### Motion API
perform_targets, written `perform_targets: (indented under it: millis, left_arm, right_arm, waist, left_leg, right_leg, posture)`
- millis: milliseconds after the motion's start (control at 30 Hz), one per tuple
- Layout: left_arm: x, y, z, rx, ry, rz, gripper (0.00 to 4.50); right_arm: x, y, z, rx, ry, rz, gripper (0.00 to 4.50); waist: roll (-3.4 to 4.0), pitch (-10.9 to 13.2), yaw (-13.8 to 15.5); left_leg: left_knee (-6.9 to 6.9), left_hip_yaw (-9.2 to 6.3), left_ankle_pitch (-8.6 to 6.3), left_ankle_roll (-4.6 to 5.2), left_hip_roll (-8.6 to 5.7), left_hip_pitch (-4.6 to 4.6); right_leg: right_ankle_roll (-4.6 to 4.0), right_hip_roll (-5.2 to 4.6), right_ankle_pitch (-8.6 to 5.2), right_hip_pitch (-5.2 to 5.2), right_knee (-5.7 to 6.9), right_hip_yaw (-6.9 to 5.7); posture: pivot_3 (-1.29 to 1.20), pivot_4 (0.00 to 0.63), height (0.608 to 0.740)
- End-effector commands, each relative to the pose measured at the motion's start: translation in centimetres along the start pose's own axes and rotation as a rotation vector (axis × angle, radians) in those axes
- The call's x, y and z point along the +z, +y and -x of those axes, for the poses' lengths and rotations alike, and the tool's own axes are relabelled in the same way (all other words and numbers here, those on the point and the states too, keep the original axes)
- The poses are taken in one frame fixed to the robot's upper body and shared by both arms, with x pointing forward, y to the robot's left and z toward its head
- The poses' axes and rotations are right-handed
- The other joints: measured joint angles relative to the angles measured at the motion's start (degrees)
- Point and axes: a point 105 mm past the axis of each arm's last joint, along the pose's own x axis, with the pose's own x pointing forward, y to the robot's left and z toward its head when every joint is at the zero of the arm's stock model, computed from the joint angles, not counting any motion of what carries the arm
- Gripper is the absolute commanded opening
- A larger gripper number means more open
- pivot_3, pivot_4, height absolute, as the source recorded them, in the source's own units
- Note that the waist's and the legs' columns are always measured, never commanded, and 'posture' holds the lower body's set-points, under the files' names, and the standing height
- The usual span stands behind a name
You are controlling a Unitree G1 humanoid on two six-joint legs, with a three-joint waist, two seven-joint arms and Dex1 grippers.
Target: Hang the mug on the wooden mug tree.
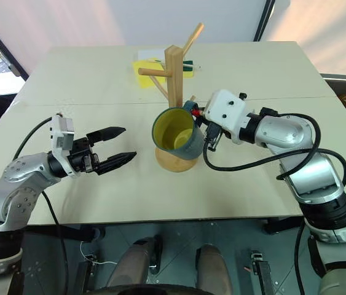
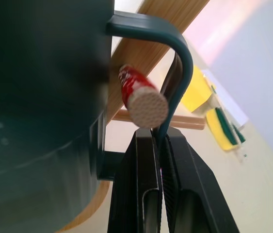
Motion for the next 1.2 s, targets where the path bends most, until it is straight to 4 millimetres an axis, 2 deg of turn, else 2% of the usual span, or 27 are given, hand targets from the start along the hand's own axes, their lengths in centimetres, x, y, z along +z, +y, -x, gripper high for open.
perform_targets:
  millis: [33, 100, 233, 300, 433, 600, 667, 733, 867, 1000, 1067, 1200]
  left_arm:
    - [1.3, -0.6, 0.3, -0.014, -0.027, -0.04, 4.5]
    - [1.3, -0.5, 0.3, -0.013, -0.027, -0.041, 4.5]
    - [1.3, -0.5, 0.3, -0.011, -0.027, -0.041, 4.5]
    - [1.3, -0.4, 0.4, -0.007, -0.025, -0.04, 4.5]
    - [1.0, 0.8, 0.7, 0.061, -0.045, -0.005, 4.5]
    - [-0.2, 3.9, 2.0, 0.238, -0.037, 0.007, 4.5]
    - [-0.9, 5.3, 2.8, 0.322, -0.03, 0.001, 4.5]
    - [-2.3, 7.0, 4.2, 0.448, -0.008, 0.009, 4.5]
    - [-4.5, 8.5, 5.9, 0.599, 0.032, -0.006, 4.5]
    - [-7.1, 9.3, 8.1, 0.766, 0.077, -0.01, 4.5]
    - [-7.8, 9.2, 8.7, 0.809, 0.095, -0.023, 4.5]
    - [-7.7, 8.8, 9.1, 0.829, 0.065, -0.016, 4.5]
  right_arm:
    - [1.5, -0.8, 0.1, -0.021, -0.052, 0.037, 0.67]
    - [1.6, -0.9, 0.1, -0.022, -0.058, 0.036, 1.4]
    - [1.8, -1.2, 0.3, -0.043, -0.059, 0.06, 3.49]
    - [2.0, -1.3, 1.2, -0.049, -0.059, 0.072, 4.36]
    - [1.6, -1.8, 3.8, -0.079, -0.059, 0.028, 4.36]
    - [-0.6, -3.3, 6.7, -0.186, -0.036, -0.115, 4.36]
    - [-2.2, -3.6, 8.1, -0.243, -0.068, -0.267, 4.36]
    - [-4.6, -2.7, 8.9, -0.289, -0.099, -0.42, 4.36]
    - [-7.8, -0.1, 8.8, -0.311, -0.088, -0.535, 4.36]
    - [-11.1, 3.3, 7.2, -0.344, -0.104, -0.695, 4.36]
    - [-11.5, 4.1, 6.5, -0.348, -0.12, -0.725, 4.36]
    - [-11.8, 4.4, 5.4, -0.349, -0.141, -0.737, 4.36]
  waist:
    - [0.0, 0.0, -0.1]
    - [0.0, 0.0, -0.1]
    - [0.0, 0.0, -0.1]
    - [0.0, 0.0, -0.1]
    - [-0.01, 0.0, 0.2]
    - [-0.02, 0.0, 0.0]
    - [-0.07, 0.0, 0.1]
    - [-0.15, -0.1, 0.1]
    - [-0.13, -0.1, -0.1]
    - [-0.17, -0.1, -0.2]
    - [-0.16, -0.1, -0.3]
    - [-0.15, -0.1, -0.2]
  left_leg:
    - [0.01, 0.0, 0.0, 0.0, 0.0, 0.0]
    - [0.01, 0.01, 0.0, 0.0, 0.0, 0.02]
    - [0.01, 0.01, 0.0, 0.0, 0.01, 0.1]
    - [0.01, 0.01, 0.0, 0.0, 0.01, 0.1]
    - [0.01, 0.0, 0.0, 0.0, -0.01, 0.08]
    - [0.04, 0.04, 0.0, 0.0, 0.0, 0.19]
    - [0.02, 0.03, 0.0, 0.0, 0.02, 0.26]
    - [0.04, 0.04, 0.0, 0.0, 0.04, 0.27]
    - [0.08, 0.09, 0.0, 0.0, 0.02, 0.3]
    - [0.12, 0.1, 0.0, -0.01, 0.04, 0.36]
    - [0.11, 0.09, 0.0, -0.02, 0.06, 0.39]
    - [0.12, 0.1, 0.01, -0.08, 0.05, 0.34]
  right_leg:
    - [0.0, 0.01, 0.0, 0.0, 0.0, 0.0]
    - [0.0, 0.01, 0.0, 0.01, 0.03, 0.0]
    - [0.0, 0.02, 0.0, 0.03, 0.11, 0.0]
    - [-0.01, 0.03, 0.0, 0.02, 0.12, 0.01]
    - [0.0, 0.01, 0.0, 0.04, 0.12, -0.01]
    - [0.0, -0.01, 0.0, 0.09, 0.19, 0.03]
    - [-0.01, -0.01, -0.01, 0.12, 0.27, 0.04]
    - [-0.01, 0.0, -0.01, 0.1, 0.34, 0.04]
    - [0.0, -0.03, -0.01, 0.03, 0.55, 0.11]
    - [0.0, -0.02, -0.01, 0.04, 0.65, 0.15]
    - [-0.01, -0.01, -0.01, 0.03, 0.67, 0.18]
    - [-0.04, -0.04, 0.0, -0.06, 0.7, 0.23]
  posture:
    - [0.0, 0.15, 0.74]
    - [0.0, 0.15, 0.74]
    - [0.0, 0.15, 0.74]
    - [0.0, 0.15, 0.74]
    - [0.0, 0.15, 0.74]
    - [0.0, 0.15, 0.74]
    - [0.0, 0.15, 0.74]
    - [0.0, 0.15, 0.74]
    - [0.0, 0.15, 0.74]
    - [0.0, 0.15, 0.74]
    - [0.0, 0.15, 0.74]
    - [0.0, 0.15, 0.74]
